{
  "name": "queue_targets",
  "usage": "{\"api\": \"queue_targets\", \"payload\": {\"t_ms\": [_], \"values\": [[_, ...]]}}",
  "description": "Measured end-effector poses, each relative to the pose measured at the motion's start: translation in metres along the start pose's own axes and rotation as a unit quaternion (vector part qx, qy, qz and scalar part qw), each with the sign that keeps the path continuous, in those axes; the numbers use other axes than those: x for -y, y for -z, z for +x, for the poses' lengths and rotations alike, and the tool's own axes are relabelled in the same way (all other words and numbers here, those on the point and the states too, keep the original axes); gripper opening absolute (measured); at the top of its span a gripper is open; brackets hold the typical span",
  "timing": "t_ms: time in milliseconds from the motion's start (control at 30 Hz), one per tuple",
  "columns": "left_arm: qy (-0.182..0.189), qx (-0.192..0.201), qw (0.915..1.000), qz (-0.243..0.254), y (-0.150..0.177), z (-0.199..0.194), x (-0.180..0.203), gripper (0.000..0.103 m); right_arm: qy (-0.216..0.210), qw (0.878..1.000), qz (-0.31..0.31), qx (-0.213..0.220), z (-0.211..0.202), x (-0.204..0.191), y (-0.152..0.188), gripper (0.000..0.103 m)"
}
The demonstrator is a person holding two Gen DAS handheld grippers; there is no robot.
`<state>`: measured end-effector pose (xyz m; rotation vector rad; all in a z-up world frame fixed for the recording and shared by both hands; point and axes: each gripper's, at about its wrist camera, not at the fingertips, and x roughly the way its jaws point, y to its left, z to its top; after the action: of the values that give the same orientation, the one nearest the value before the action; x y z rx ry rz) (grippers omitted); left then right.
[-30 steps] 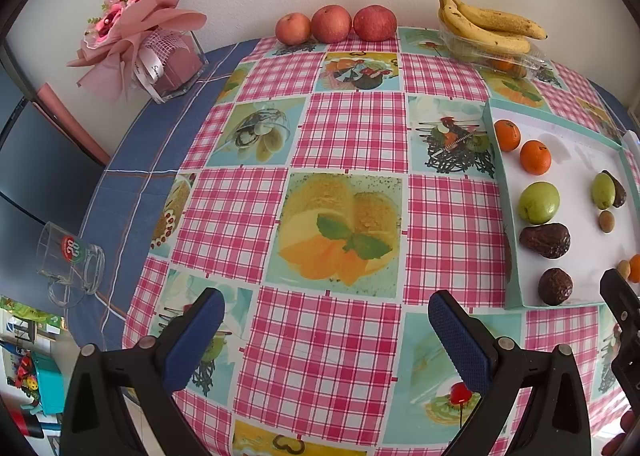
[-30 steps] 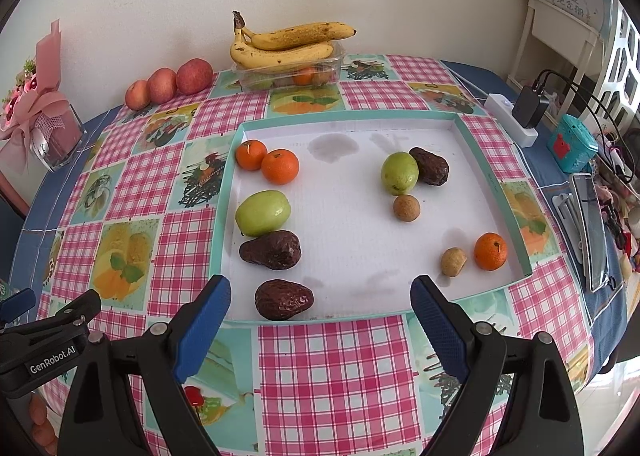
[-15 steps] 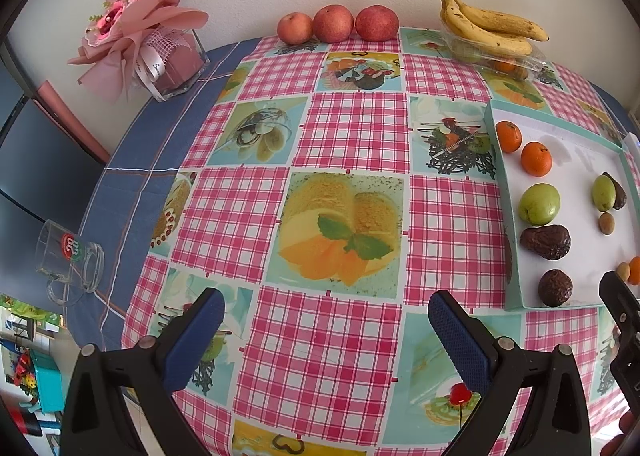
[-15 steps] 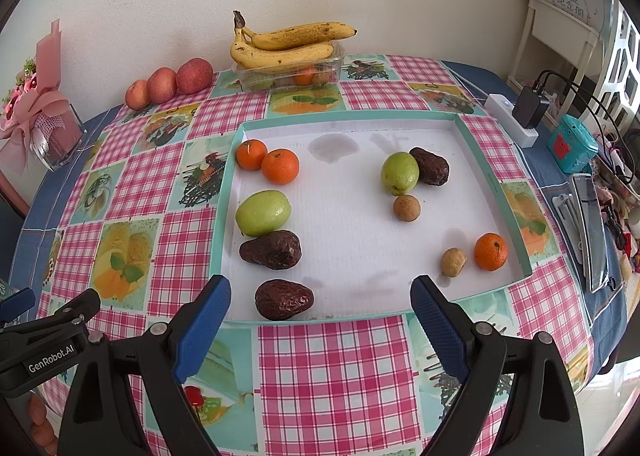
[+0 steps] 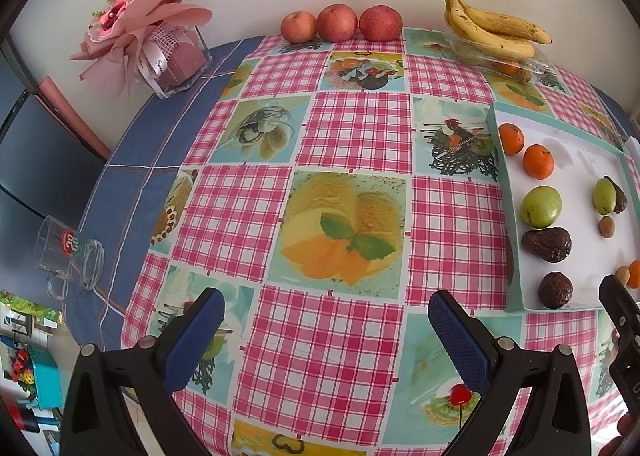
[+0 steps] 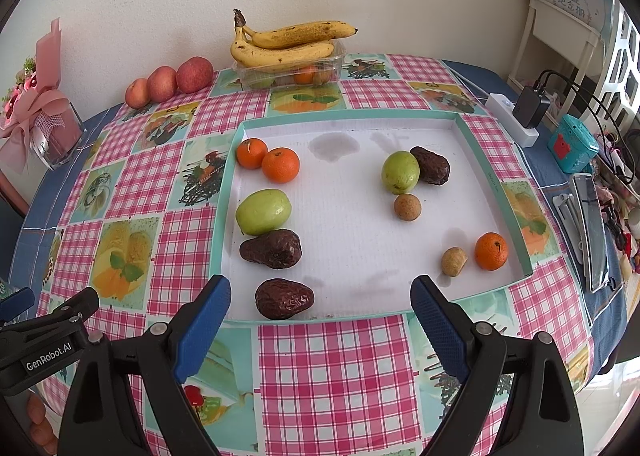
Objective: Organize fruits
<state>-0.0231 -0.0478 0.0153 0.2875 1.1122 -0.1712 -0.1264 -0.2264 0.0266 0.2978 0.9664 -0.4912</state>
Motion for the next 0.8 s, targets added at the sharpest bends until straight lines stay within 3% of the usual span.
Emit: {"api": "queue_targets", "payload": {"t_ms": [800], "values": [[-0.004,0.001,0.9999,-0.011,0.0010,-0.0002,-0.0059,0.103,-0.001,1.000,-0.003,-0.003,0.0006,-0.0008,-0.0002,0.092]]}}
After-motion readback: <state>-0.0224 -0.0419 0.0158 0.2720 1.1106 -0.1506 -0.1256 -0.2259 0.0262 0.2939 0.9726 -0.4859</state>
